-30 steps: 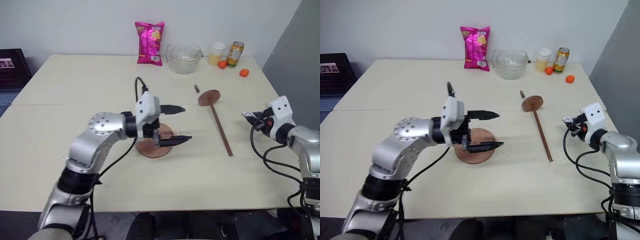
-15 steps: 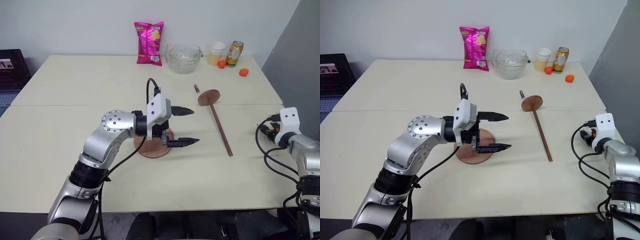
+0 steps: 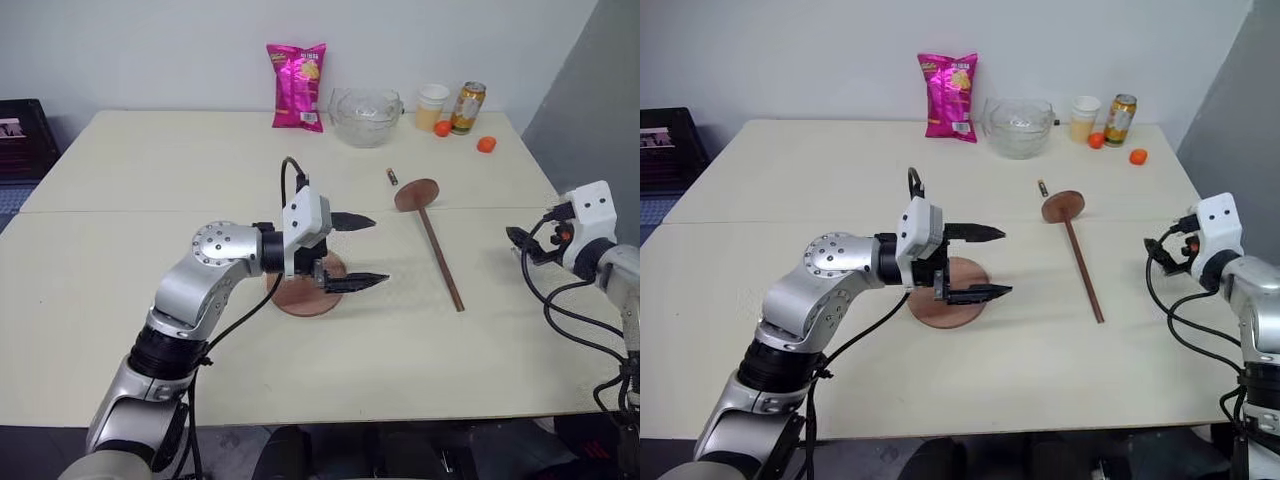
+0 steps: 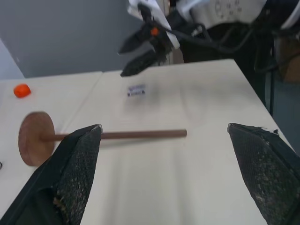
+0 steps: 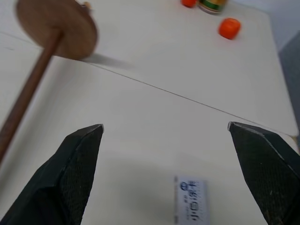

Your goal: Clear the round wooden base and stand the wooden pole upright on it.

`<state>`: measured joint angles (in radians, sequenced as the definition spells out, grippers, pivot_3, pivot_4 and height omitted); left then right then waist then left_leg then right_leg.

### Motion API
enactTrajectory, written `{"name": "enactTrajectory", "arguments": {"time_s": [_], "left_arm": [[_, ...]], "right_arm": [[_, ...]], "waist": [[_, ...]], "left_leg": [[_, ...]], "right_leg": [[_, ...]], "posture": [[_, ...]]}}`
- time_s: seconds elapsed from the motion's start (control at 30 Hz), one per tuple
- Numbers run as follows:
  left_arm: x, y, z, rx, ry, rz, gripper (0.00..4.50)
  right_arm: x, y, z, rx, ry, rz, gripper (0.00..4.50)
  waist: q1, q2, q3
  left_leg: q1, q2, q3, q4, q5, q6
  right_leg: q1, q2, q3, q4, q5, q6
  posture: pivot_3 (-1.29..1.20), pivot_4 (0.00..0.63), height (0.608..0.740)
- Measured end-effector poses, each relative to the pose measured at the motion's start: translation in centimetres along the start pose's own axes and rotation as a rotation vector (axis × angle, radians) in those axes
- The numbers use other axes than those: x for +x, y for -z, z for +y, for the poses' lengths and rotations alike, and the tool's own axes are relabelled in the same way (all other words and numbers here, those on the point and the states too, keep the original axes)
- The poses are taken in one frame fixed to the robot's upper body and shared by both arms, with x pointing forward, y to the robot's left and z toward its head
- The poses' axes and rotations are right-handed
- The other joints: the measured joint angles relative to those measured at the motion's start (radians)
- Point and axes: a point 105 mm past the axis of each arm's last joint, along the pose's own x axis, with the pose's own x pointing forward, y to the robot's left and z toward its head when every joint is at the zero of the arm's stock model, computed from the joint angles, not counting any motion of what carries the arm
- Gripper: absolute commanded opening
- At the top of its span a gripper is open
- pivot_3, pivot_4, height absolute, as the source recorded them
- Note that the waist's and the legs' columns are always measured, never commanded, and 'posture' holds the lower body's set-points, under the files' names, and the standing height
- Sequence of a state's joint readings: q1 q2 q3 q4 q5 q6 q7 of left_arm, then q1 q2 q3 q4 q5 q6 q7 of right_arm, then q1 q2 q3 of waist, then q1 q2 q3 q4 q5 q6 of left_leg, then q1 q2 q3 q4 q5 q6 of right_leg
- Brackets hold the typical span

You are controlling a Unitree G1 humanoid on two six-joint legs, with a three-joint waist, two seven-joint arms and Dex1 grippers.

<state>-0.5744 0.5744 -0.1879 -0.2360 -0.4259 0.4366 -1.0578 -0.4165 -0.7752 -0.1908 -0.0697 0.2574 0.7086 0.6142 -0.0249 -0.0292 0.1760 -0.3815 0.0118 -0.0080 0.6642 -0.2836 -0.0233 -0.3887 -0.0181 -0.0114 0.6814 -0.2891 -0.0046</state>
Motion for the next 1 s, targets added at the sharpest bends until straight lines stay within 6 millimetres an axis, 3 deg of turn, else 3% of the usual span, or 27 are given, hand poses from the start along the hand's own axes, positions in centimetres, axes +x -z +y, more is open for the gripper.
{"name": "enactTrajectory", "arguments": {"time_s": [0.1,0.23,0.37,0.47,0.57,0.73,0.83,1.0], "left_arm": [[-1.9,1.9,0.0,-0.023,-0.030,0.108,4.50],[-4.1,3.5,0.7,-0.009,-0.100,0.214,4.50],[-4.7,3.9,0.9,0.006,-0.125,0.245,4.50],[-5.2,4.0,1.0,0.005,-0.154,0.249,4.50],[-5.5,4.1,1.2,0.000,-0.189,0.257,4.50],[-6.8,4.8,0.3,-0.030,-0.249,0.301,4.50],[-7.4,4.8,0.3,-0.035,-0.286,0.317,4.50],[-8.2,5.0,0.2,-0.041,-0.316,0.325,4.50]], "right_arm": [[0.7,-1.4,2.8,-0.004,-0.119,-0.011,4.48],[2.1,-2.3,4.4,-0.046,-0.132,0.044,4.48],[3.4,-2.6,5.7,-0.035,-0.162,0.123,4.48],[5.8,-2.8,6.7,0.017,-0.188,0.209,4.48],[6.7,-2.1,6.8,0.042,-0.206,0.270,4.48],[8.1,-3.2,5.8,0.080,-0.223,0.324,4.48],[8.6,-2.8,5.2,0.099,-0.223,0.365,4.48],[9.7,-1.9,5.9,0.103,-0.270,0.452,4.48]], "waist": [[-0.004,0.000,0.000],[-0.003,0.000,0.000],[0.007,0.000,0.000],[0.001,0.000,0.000],[0.007,0.000,0.000],[-0.004,0.000,0.000],[-0.004,0.000,0.000],[-0.004,0.001,0.001]], "left_leg": [[0.000,0.000,0.000,0.000,0.000,0.000],[0.000,0.000,-0.001,0.000,0.000,0.000],[-0.002,0.000,-0.001,0.001,0.000,0.000],[-0.001,0.000,-0.001,0.001,0.000,0.000],[-0.003,-0.001,-0.002,0.000,0.000,0.000],[-0.002,0.000,0.000,-0.001,0.000,0.001],[-0.002,0.000,-0.001,-0.001,0.000,0.001],[-0.003,0.000,-0.001,-0.001,0.000,0.001]], "right_leg": [[0.000,0.000,0.000,0.000,0.000,0.000],[0.000,0.000,-0.001,0.000,0.000,0.000],[-0.001,0.000,-0.001,-0.001,0.000,0.000],[-0.001,-0.001,-0.001,-0.001,0.000,0.000],[-0.002,-0.001,-0.002,-0.001,0.000,0.000],[-0.003,-0.001,-0.001,-0.001,0.000,0.000],[-0.003,-0.001,-0.002,0.000,0.000,0.000],[-0.003,-0.001,-0.001,-0.001,0.000,0.000]], "posture": [[0.00,0.150,0.740],[0.00,0.150,0.740],[0.00,0.150,0.740],[0.00,0.150,0.740],[0.00,0.150,0.740],[0.00,0.150,0.740],[0.00,0.150,0.740],[0.00,0.150,0.740]]}}
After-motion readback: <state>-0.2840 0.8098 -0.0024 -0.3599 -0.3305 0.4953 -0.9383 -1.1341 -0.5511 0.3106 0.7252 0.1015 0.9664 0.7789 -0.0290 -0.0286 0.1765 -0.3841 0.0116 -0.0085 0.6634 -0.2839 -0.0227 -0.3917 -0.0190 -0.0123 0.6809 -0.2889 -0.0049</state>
